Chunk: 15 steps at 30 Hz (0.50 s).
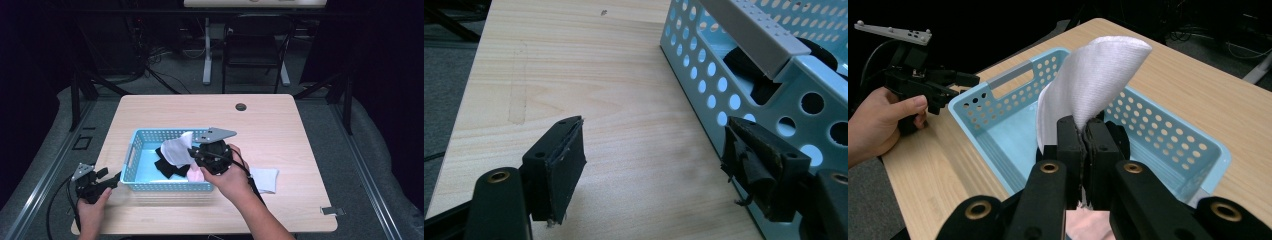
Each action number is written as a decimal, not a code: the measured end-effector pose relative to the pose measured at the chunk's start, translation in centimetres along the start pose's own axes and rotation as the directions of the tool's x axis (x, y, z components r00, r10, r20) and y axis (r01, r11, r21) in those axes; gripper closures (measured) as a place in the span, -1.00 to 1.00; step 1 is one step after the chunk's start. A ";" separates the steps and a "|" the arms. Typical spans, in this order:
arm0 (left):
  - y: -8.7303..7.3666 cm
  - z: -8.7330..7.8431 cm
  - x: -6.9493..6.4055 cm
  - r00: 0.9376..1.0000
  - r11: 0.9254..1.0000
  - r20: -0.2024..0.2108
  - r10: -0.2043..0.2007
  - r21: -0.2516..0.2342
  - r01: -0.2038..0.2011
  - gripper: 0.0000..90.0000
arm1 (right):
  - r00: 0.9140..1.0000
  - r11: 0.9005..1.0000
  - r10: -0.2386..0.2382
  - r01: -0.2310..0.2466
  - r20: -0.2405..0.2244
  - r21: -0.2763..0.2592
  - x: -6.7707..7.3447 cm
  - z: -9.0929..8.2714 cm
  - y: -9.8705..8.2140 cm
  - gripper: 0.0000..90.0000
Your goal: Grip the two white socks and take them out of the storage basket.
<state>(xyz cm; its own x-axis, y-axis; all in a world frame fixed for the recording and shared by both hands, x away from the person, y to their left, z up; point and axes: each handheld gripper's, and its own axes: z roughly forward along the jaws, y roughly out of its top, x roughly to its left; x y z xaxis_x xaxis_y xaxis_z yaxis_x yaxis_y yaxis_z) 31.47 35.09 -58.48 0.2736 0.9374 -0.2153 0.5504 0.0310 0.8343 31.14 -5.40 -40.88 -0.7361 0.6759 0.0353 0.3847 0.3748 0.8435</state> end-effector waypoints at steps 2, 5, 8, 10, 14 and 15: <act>0.0 0.0 0.0 1.000 1.000 -0.002 0.000 -0.002 0.000 -0.44 | 1.000 1.000 0.003 -0.003 0.006 -0.004 -0.3 -0.5 -0.2 0.94; -0.1 -0.1 0.1 1.000 1.000 -0.005 0.003 -0.004 -0.003 -0.44 | 1.000 1.000 0.016 -0.016 0.015 -0.017 -0.8 -1.4 -0.5 0.94; 0.0 -0.2 0.2 1.000 1.000 -0.006 -0.003 -0.007 0.002 -0.44 | 0.999 1.000 0.020 -0.019 0.028 -0.024 -1.1 -2.5 -0.8 0.94; -0.1 -0.2 0.2 1.000 1.000 -0.007 -0.004 -0.007 0.004 -0.44 | 0.999 0.999 0.031 -0.030 0.036 -0.030 -1.5 -3.5 -1.2 0.94; 0.0 -0.1 0.1 1.000 1.000 -0.007 -0.002 -0.011 0.002 -0.44 | 0.997 0.998 0.046 -0.044 0.060 -0.038 -2.2 -5.1 -1.8 0.94; 0.0 -0.1 0.1 1.000 1.000 -0.006 0.002 -0.011 -0.002 -0.44 | 0.997 0.998 0.047 -0.045 0.067 -0.041 -2.3 -5.4 -1.9 0.94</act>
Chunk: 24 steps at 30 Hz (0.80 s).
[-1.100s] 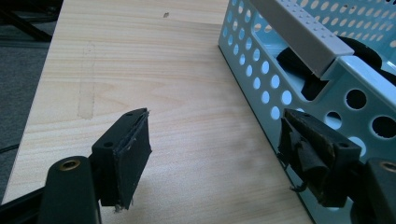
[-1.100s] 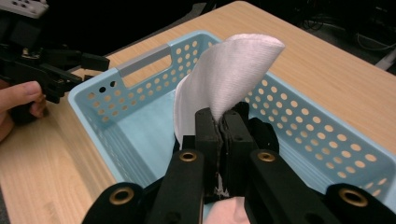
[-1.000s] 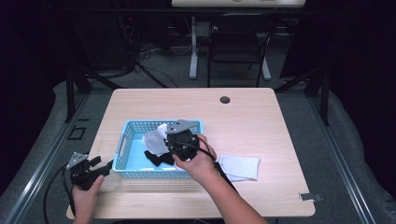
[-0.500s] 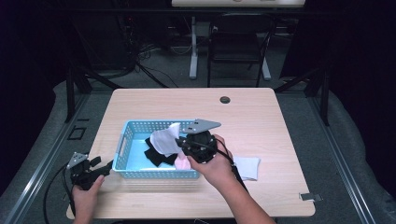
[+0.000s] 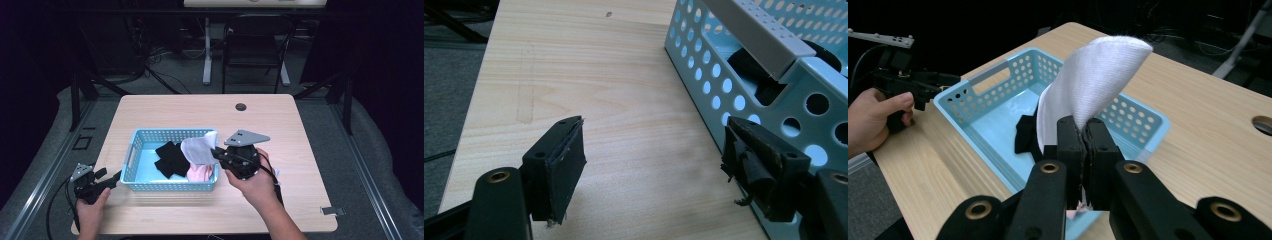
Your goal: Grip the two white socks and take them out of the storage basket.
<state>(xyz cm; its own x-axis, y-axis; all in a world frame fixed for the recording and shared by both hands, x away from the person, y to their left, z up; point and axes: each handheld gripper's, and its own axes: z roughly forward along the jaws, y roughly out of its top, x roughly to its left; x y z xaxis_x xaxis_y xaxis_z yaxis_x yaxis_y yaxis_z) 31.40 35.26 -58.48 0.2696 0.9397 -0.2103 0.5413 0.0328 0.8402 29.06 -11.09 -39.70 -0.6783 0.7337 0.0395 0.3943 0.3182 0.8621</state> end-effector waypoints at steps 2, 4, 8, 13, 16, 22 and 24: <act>0.0 0.0 -0.1 1.000 1.000 0.001 -0.001 -0.001 0.001 -0.44 | 1.000 1.000 0.004 -0.004 0.019 -0.001 -0.4 -0.8 -0.4 0.94; 0.0 0.0 -0.1 1.000 1.000 0.001 0.001 -0.002 -0.001 -0.44 | 0.999 1.000 0.007 -0.007 0.033 0.000 -0.7 -1.5 -0.7 0.94; 0.0 -0.1 0.0 1.000 1.000 0.000 0.000 -0.003 0.000 -0.44 | 0.998 1.000 0.029 -0.029 0.053 0.002 -1.4 -2.7 -1.5 0.94; 0.0 -0.1 0.0 1.000 1.000 0.001 0.002 -0.002 -0.002 -0.44 | 0.995 0.999 0.047 -0.048 0.085 0.010 -2.0 -3.8 -2.7 0.94; 0.0 -0.1 0.0 1.000 1.000 -0.001 0.001 -0.004 -0.001 -0.44 | 0.994 0.999 0.047 -0.049 0.102 0.017 -2.3 -4.3 -3.1 0.94; 0.0 -0.2 0.2 1.000 1.000 -0.006 -0.008 -0.010 0.008 -0.44 | 0.990 0.998 0.063 -0.066 0.127 0.021 -3.0 -4.8 -4.0 0.94; 0.0 -0.2 0.2 1.000 1.000 -0.004 -0.003 -0.007 0.003 -0.44 | 0.988 0.996 0.077 -0.081 0.135 0.021 -3.3 -4.9 -4.6 0.94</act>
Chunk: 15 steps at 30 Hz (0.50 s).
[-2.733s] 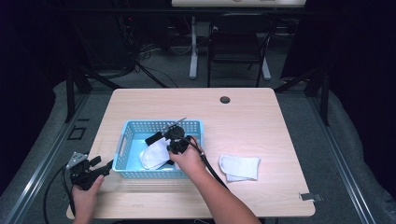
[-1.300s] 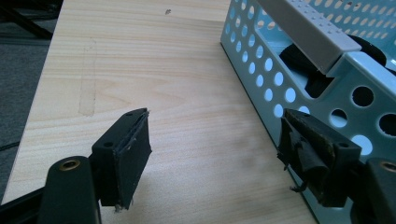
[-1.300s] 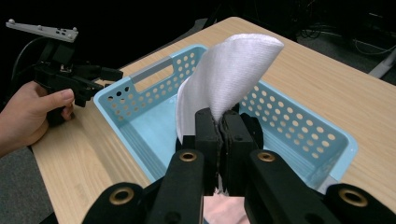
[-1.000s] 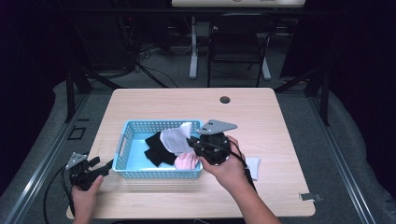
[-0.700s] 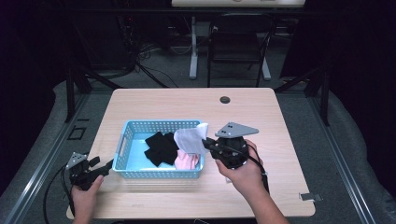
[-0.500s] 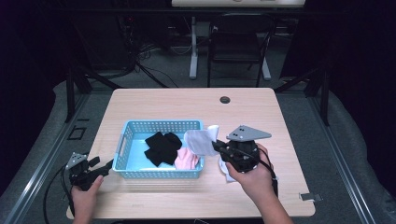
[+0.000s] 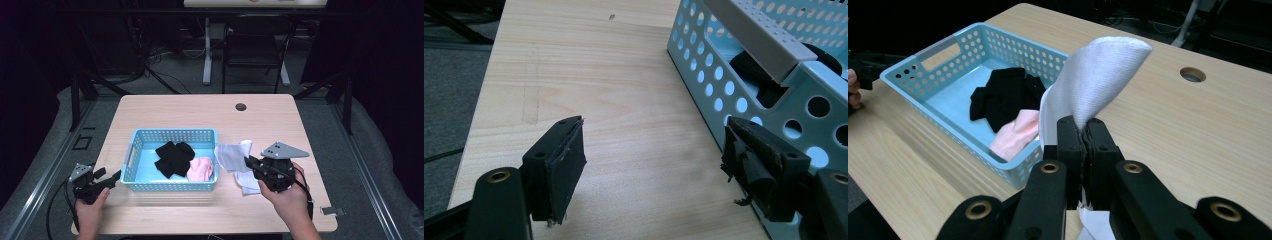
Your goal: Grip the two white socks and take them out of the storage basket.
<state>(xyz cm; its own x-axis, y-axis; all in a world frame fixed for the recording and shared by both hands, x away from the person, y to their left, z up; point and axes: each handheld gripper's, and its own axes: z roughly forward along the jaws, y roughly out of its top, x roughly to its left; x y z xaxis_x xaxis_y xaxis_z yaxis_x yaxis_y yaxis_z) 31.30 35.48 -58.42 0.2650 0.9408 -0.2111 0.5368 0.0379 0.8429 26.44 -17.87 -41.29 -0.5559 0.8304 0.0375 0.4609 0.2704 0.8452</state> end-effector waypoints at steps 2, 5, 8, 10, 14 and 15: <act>0.0 0.0 0.0 1.000 1.000 0.000 0.002 0.007 -0.002 -0.44 | 1.000 1.000 0.008 -0.008 0.006 0.007 -0.3 0.0 -0.4 0.94; 0.0 0.0 -0.1 1.000 1.000 -0.003 -0.001 -0.005 0.001 -0.44 | 1.000 1.000 0.026 -0.026 0.015 0.009 -0.6 -0.2 -1.1 0.94; 0.0 0.0 0.0 1.000 1.000 -0.004 -0.003 -0.002 0.003 -0.44 | 0.999 0.999 0.035 -0.035 0.018 0.015 -0.9 -0.3 -1.7 0.94; 0.0 -0.1 0.1 1.000 1.000 -0.005 -0.003 -0.002 0.003 -0.44 | 0.999 0.999 0.042 -0.042 0.019 0.024 -1.1 -0.2 -2.1 0.94; 0.0 0.0 0.0 1.000 1.000 -0.004 0.000 0.001 0.000 -0.44 | 0.999 0.998 0.049 -0.050 0.023 0.041 -1.1 0.1 -3.1 0.94; 0.0 0.0 0.0 1.000 1.000 -0.004 0.001 0.001 -0.001 -0.44 | 0.999 0.998 0.049 -0.050 0.022 0.047 -1.1 0.2 -3.3 0.94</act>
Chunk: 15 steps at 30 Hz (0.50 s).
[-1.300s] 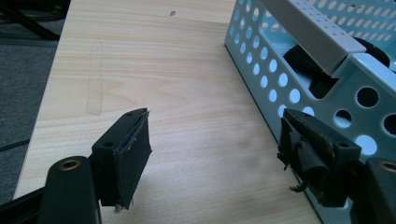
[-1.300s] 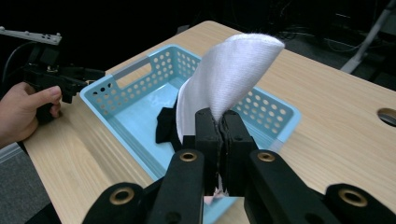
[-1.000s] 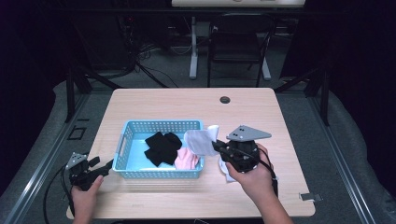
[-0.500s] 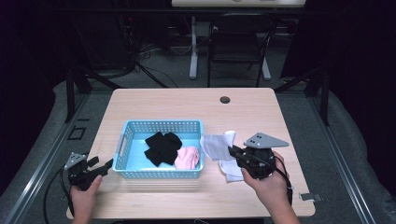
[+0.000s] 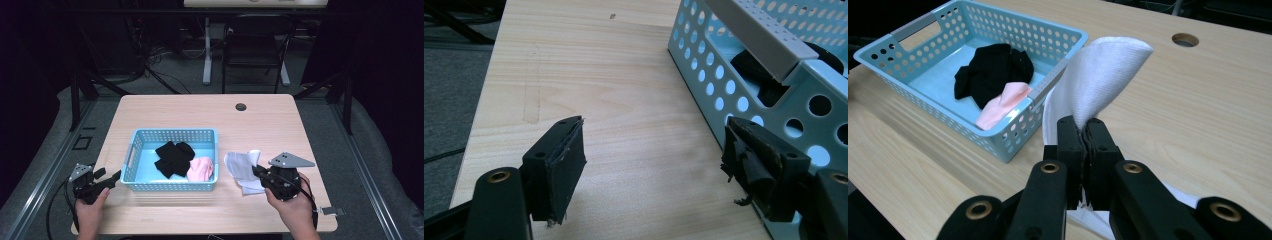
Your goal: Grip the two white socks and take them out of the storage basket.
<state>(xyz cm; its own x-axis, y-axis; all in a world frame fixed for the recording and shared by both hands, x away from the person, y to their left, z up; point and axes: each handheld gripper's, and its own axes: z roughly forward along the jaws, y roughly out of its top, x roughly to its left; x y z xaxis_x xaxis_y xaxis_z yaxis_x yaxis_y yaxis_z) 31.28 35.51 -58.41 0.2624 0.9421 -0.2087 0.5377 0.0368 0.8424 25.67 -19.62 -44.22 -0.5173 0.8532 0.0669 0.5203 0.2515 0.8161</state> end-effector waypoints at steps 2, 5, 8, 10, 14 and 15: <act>0.0 0.0 0.0 1.000 1.000 0.000 0.001 0.001 -0.001 -0.44 | 1.000 1.000 0.007 -0.007 -0.002 -0.001 0.0 0.3 -0.5 0.94; 0.0 0.0 0.0 1.000 1.000 -0.001 -0.001 0.002 0.001 -0.44 | 1.000 1.000 0.021 -0.021 -0.001 0.015 -0.2 0.8 -1.2 0.94; 0.0 0.0 0.0 1.000 1.000 -0.001 -0.001 0.002 0.001 -0.44 | 0.999 0.999 0.035 -0.035 -0.001 0.026 -0.4 1.3 -1.8 0.94; 0.0 0.0 0.0 1.000 1.000 -0.001 -0.001 0.003 0.001 -0.44 | 0.999 0.998 0.046 -0.047 0.004 0.039 -0.7 1.6 -2.3 0.94; 0.0 0.0 0.0 1.000 1.000 0.001 0.002 0.004 -0.002 -0.44 | 0.996 0.994 0.080 -0.082 0.031 0.070 -1.8 2.4 -3.5 0.94; 0.0 0.0 0.0 1.000 1.000 0.001 0.001 0.002 -0.001 -0.44 | 0.995 0.993 0.088 -0.091 0.034 0.072 -2.0 2.6 -3.7 0.94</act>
<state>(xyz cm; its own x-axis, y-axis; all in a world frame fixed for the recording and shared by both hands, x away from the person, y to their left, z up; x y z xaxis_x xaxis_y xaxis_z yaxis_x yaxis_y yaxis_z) 31.28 35.49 -58.45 0.2639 0.9419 -0.2080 0.5392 0.0347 0.8414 26.53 -21.08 -48.85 -0.4457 0.8872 0.1191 0.6127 0.2053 0.7632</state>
